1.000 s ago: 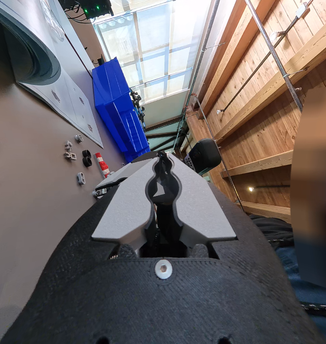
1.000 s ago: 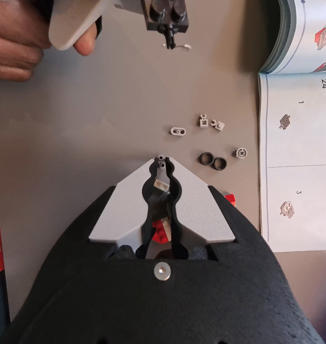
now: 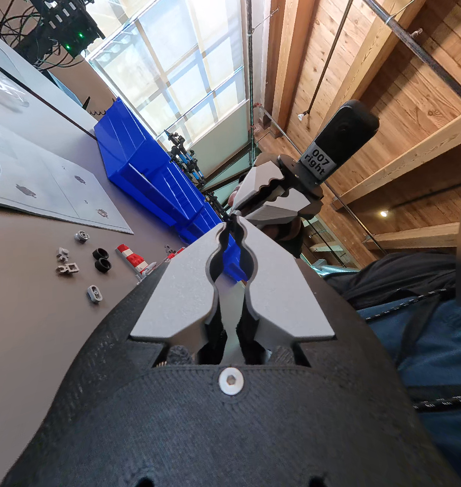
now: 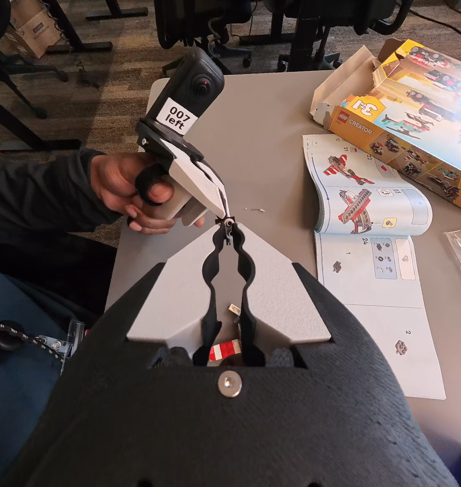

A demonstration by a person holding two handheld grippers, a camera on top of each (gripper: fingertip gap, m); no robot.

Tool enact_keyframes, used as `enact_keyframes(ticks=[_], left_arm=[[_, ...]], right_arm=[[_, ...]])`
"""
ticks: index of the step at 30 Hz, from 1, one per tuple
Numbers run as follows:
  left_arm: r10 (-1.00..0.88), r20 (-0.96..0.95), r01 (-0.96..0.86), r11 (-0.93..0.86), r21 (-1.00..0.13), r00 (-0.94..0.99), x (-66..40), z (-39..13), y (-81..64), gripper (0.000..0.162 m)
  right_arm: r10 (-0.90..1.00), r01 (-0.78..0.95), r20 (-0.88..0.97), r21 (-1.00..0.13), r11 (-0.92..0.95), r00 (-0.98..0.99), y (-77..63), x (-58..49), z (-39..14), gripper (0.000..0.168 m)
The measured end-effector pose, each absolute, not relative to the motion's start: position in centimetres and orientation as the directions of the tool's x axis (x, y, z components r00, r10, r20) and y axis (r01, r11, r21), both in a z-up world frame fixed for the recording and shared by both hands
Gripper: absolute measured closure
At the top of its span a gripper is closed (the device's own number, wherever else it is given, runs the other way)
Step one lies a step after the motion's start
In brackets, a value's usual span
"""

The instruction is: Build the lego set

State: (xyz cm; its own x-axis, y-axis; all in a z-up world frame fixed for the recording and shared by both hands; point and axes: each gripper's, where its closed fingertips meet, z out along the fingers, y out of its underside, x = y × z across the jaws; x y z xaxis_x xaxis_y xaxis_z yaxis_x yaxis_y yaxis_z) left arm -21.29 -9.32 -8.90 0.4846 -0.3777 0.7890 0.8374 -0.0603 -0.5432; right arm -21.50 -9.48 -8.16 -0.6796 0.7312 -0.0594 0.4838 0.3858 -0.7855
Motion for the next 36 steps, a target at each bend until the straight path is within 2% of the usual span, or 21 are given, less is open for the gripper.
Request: enact_keyframes(ticks=[21,36], left_arm=[[-0.410,0.790,0.849,-0.066,-0.524,0.456,-20.99,-8.56,-9.30,0.159],[-0.422,0.786,0.850,-0.064,-0.522,0.451,-20.96,-8.46,-9.30,0.159]], right_arm=[[0.731,0.481,-0.055,-0.786,0.388,-0.680,-9.69,-21.48,-8.14,0.160],[0.726,0.491,-0.122,-0.810,0.321,-0.676,-9.67,-21.22,-7.78,0.156]])
